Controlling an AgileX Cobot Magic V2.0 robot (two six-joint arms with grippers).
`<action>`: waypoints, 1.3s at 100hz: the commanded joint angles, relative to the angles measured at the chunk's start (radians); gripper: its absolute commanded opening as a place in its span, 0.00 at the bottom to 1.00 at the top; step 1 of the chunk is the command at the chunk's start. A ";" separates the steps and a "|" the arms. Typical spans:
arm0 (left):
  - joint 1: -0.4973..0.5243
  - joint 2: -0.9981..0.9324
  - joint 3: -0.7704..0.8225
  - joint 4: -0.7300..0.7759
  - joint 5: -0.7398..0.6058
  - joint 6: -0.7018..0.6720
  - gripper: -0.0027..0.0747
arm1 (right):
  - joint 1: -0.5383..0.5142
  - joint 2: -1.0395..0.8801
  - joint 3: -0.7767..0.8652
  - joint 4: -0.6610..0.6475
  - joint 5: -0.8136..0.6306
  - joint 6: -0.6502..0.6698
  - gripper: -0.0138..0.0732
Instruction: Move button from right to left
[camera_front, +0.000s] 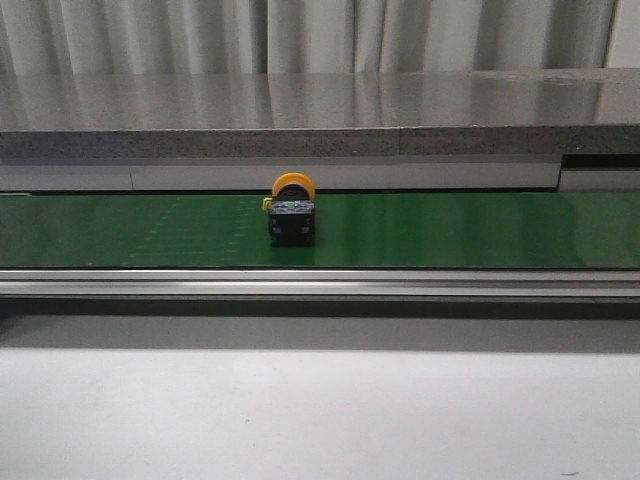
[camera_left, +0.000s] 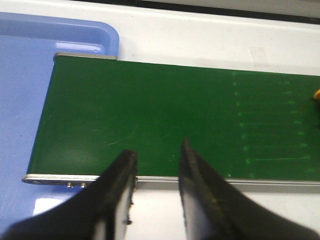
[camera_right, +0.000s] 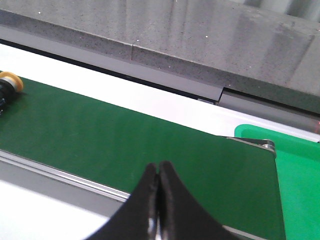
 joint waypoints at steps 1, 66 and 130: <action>-0.006 -0.011 -0.035 -0.013 -0.063 -0.012 0.59 | 0.003 0.002 -0.025 0.021 -0.059 -0.008 0.08; -0.104 0.041 -0.064 -0.093 -0.076 -0.003 0.72 | 0.003 0.002 -0.025 0.021 -0.059 -0.008 0.08; -0.266 0.454 -0.335 -0.092 -0.062 -0.003 0.72 | 0.003 0.002 -0.025 0.021 -0.059 -0.008 0.08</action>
